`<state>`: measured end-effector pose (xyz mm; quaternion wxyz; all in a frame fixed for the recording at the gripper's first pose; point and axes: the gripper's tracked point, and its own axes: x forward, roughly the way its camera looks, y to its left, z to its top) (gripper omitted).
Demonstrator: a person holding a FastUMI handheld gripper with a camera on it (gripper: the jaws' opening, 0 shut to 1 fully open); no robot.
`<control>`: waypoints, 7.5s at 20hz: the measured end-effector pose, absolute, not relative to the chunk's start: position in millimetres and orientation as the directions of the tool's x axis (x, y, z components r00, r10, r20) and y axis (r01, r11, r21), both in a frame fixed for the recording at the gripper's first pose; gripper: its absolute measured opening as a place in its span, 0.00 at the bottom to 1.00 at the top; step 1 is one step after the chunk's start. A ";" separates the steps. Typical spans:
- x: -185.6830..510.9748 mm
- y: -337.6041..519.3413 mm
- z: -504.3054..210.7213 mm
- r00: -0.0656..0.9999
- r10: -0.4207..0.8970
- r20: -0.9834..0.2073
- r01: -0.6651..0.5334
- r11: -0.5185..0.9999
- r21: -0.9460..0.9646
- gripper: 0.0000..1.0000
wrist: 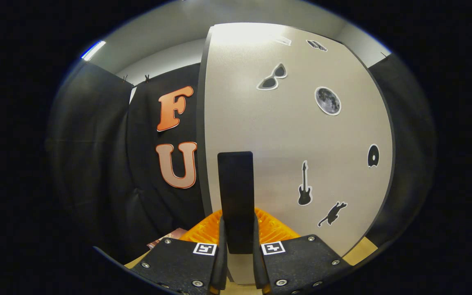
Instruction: Open the shoe cabinet door, grab the shoes and put them into the shoe cabinet, then close the shoe cabinet door.
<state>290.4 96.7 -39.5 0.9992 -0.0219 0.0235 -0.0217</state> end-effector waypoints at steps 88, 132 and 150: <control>45.7 -88.4 -81.6 0.968 -0.202 -0.147 0.185 0.975 -0.120 0.44; 199.4 -32.6 -496.7 0.676 0.023 -0.736 0.129 0.980 0.149 0.78; 223.8 -36.7 -471.9 0.699 -0.037 -0.714 0.151 0.984 0.096 0.00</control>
